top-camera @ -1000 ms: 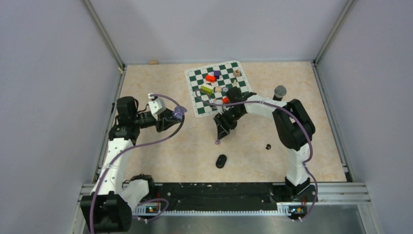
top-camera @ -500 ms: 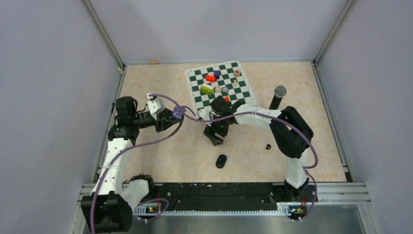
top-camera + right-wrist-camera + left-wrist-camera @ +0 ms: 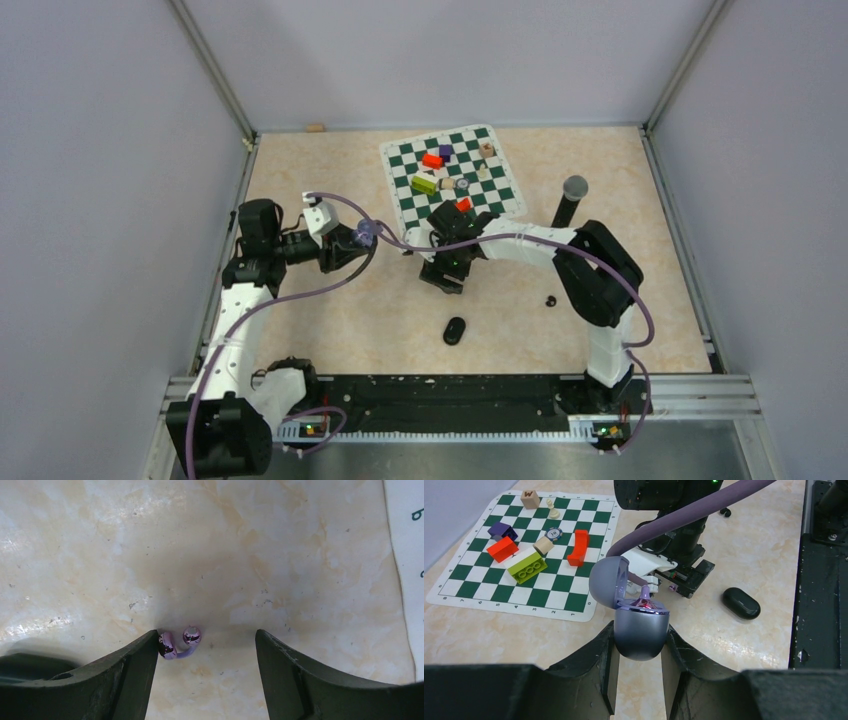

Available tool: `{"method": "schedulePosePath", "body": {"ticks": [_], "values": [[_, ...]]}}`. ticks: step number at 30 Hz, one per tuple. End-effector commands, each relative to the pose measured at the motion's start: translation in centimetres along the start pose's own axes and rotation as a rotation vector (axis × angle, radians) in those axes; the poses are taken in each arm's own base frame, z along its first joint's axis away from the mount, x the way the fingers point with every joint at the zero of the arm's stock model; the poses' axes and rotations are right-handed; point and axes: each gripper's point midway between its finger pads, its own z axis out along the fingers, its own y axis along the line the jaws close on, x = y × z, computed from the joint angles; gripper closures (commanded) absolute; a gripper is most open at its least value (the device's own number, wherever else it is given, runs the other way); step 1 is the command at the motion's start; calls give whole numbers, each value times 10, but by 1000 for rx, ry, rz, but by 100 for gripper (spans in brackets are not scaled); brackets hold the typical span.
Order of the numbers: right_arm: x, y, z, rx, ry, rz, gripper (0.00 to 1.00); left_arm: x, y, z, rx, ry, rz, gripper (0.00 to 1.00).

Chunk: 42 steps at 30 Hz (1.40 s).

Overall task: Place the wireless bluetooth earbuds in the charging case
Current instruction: Pick up the earbud from the center of the board.

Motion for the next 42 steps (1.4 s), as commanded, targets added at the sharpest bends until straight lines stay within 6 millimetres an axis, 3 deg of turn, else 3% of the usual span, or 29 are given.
{"method": "schedulePosePath", "body": {"ticks": [1, 6, 9, 13, 20, 25, 32, 42], "values": [[26, 5, -8, 28, 114, -71, 30, -11, -2, 0, 22, -37, 51, 100], [23, 8, -17, 0, 106, -78, 30, -11, -2, 0, 24, -38, 49, 100], [10, 23, -28, -98, 43, -56, 30, -11, -2, 0, 24, -38, 49, 100], [-2, 28, -44, -189, -32, 10, 30, -11, -2, 0, 24, -39, 49, 100], [-7, 11, -63, -367, -169, 279, 36, -12, -2, 0, 26, -40, 51, 100], [9, -4, -50, -394, -150, 426, 42, -11, -2, 0, 24, -38, 51, 100], [23, -5, -23, -417, -74, 543, 68, -11, -2, 0, 22, -37, 54, 100], [33, -13, -11, -408, -52, 617, 74, -10, -2, 0, 23, -36, 52, 100]]}}
